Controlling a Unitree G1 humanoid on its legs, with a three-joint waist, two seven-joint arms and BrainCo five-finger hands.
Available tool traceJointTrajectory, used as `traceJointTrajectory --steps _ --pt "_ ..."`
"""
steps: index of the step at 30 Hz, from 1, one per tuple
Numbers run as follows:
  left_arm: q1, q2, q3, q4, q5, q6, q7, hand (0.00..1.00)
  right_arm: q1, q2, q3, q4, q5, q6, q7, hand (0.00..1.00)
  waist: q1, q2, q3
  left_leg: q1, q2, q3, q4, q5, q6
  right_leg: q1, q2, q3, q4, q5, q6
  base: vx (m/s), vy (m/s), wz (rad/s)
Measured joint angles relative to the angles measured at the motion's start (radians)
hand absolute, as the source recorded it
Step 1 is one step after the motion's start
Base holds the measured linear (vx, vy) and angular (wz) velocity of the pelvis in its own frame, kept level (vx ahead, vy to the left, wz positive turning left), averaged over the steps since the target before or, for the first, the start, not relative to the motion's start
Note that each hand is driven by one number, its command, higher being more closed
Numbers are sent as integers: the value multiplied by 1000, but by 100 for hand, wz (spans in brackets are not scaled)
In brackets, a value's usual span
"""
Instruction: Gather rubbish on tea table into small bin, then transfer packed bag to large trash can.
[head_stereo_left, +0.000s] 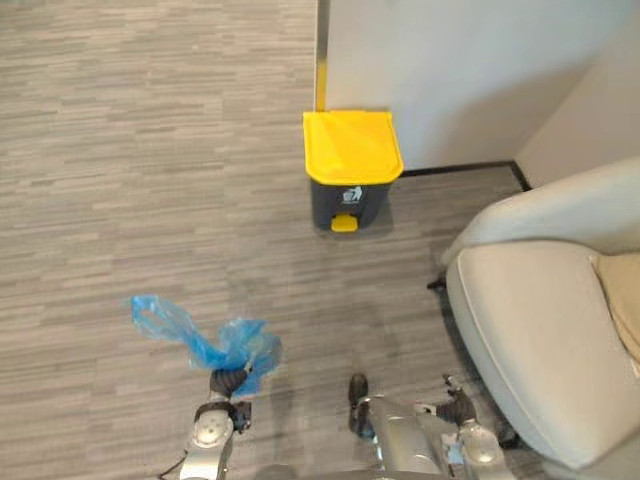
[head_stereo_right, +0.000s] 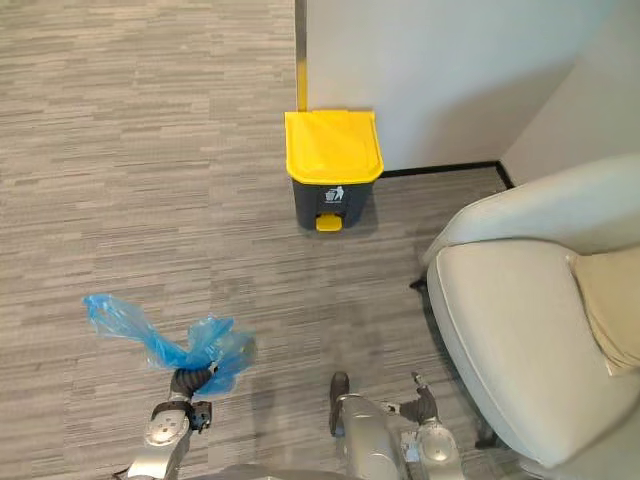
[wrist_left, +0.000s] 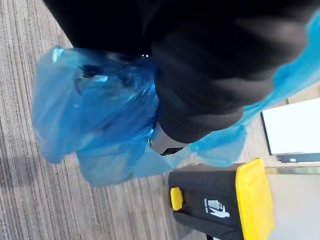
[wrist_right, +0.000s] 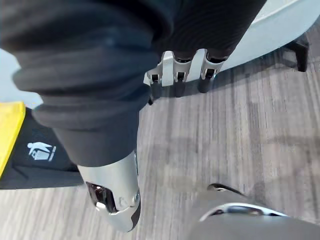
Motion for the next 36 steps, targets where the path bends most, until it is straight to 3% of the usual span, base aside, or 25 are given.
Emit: traceJointTrajectory --steps 1,2,3,4,6,8,9,10,11,12,15,16,17,18,20,21,24,25,26,27,29,31,33,35,36 --pt "7 -21 12 -1 -1 0 0 100 8 -2 0 -12 1 2 -1 0 1 4 6 -48 14 5 162 112 17 71 2 3 -26 -28 -2 745 -164 -8" --pt "21 -45 17 -2 -1 -1 0 100 10 0 2 -18 2 2 -5 0 20 8 16 -122 58 17 375 178 26 168 21 15 -75 -44 -12 704 -105 -35" --pt "23 -55 12 -9 -2 -2 -1 100 1 6 0 -18 3 2 -16 0 42 21 13 -204 86 48 516 76 47 247 37 43 -123 -54 -25 558 -20 -54" --pt "22 -55 8 -10 -2 -2 -1 100 -6 7 -5 -18 4 2 -18 0 56 10 15 -249 91 59 534 39 47 281 36 56 -150 -58 -24 607 -5 -62" --pt "23 -55 9 -16 -3 -2 -1 100 -30 13 -7 -14 9 -3 -18 0 78 -7 21 -378 84 106 422 -31 55 366 19 93 -230 -65 -12 532 35 -48" --pt "23 -58 8 -16 -3 -2 -1 100 -44 13 -21 -8 11 -3 -19 0 81 -15 28 -448 52 113 235 -33 57 416 -4 108 -268 -84 17 400 119 -30" --pt "30 -65 7 -15 -3 -2 -1 100 -44 8 -38 -5 12 -2 -20 0 83 -13 28 -457 16 106 26 -1 23 460 -22 121 -293 -111 51 455 200 -30" --pt "38 -70 7 -15 -3 -3 -1 100 -39 -1 -47 -3 12 -2 -25 0 84 6 24 -453 4 97 -126 111 29 493 -18 128 -306 -137 76 568 286 -42" --pt "44 -64 10 -8 -3 -3 0 100 -40 3 -45 23 13 1 -34 0 97 -9 22 -435 -11 99 -115 186 92 514 -33 152 -302 -165 99 487 266 -24" --pt "38 -58 9 -3 -3 -1 -1 100 -43 4 -44 30 13 4 -35 0 95 -24 13 -433 -27 106 -115 175 96 514 -53 149 -298 -167 101 503 250 0" --pt "16 -58 9 -6 -3 -3 0 100 -31 -4 -48 36 12 6 -37 0 99 -38 5 -413 -86 115 -83 88 139 465 -112 149 -123 -173 126 489 230 21" --pt "25 -55 7 -6 -3 -3 0 100 -32 0 -47 36 11 6 -37 0 93 -39 6 -373 -104 114 -82 47 150 402 -133 159 70 -152 180 457 223 15" --pt "29 -48 6 -5 -3 -1 1 100 -31 5 -44 40 11 6 -36 0 87 -41 8 -316 -120 111 -91 15 156 325 -152 182 295 -116 260 447 194 22" --pt "39 -44 6 -5 -3 0 1 100 -31 8 -44 43 10 6 -36 0 79 -41 8 -287 -123 110 -94 5 160 296 -155 185 382 -129 262 538 147 25" --pt "49 -35 7 -19 -3 1 6 100 -29 24 -38 40 10 5 -36 0 76 -38 9 -175 -127 99 -138 -17 172 177 -148 159 516 -174 191 437 65 24" --pt "48 -32 9 -26 -3 1 8 100 -28 30 -38 35 10 5 -36 0 76 -37 9 -155 -127 90 -154 -17 172 151 -140 145 503 -185 173 403 -15 39" --pt "33 -28 10 -39 -3 0 22 100 -18 35 -38 31 10 3 -35 0 68 -30 13 -80 -115 46 -213 -19 162 81 -94 86 207 -202 152 432 -71 59" --pt "34 -23 10 -38 -3 -2 22 100 -9 33 -38 34 10 3 -36 0 68 -41 5 -60 -120 31 -214 -38 125 88 -72 96 -1 -114 126 297 -83 52" --pt "36 -15 11 -36 -3 -2 21 100 -3 34 -39 36 10 4 -36 0 68 -49 2 -54 -127 20 -211 -49 107 87 -71 107 -51 -22 107 390 -121 73" --pt "29 -28 19 -20 -3 1 22 100 -1 22 -43 54 11 5 -36 0 56 -31 -2 -45 -111 -11 -202 -67 85 107 -66 87 -47 7 92 380 -133 55" --pt "33 -39 20 -21 -3 -1 21 100 -4 27 -44 53 12 6 -37 0 62 -16 -7 -59 -72 -4 -158 -66 73 139 -46 59 -79 -7 73 349 -147 32" --pt "31 -60 28 -20 -3 -1 19 100 2 31 -45 48 32 6 -37 0 62 -10 -6 -139 -17 35 56 -47 21 228 -20 39 -163 -6 65 328 -147 22" --pt "31 -77 27 -19 -3 -1 18 100 11 30 -55 35 49 6 -39 0 77 -10 -7 -157 13 80 101 -81 44 291 -17 43 -205 -4 62 236 -14 -3" --pt "31 -89 18 -19 -3 -1 17 100 4 29 -82 23 58 -1 -40 0 79 -5 -10 -177 25 86 20 -89 47 309 -19 59 -222 -4 63 173 66 -27" --pt "27 -89 11 -17 -3 -1 9 100 -2 24 -98 24 61 -2 -42 0 78 10 -17 -178 30 74 -116 -31 33 308 -12 66 -231 -2 74 118 178 -38"
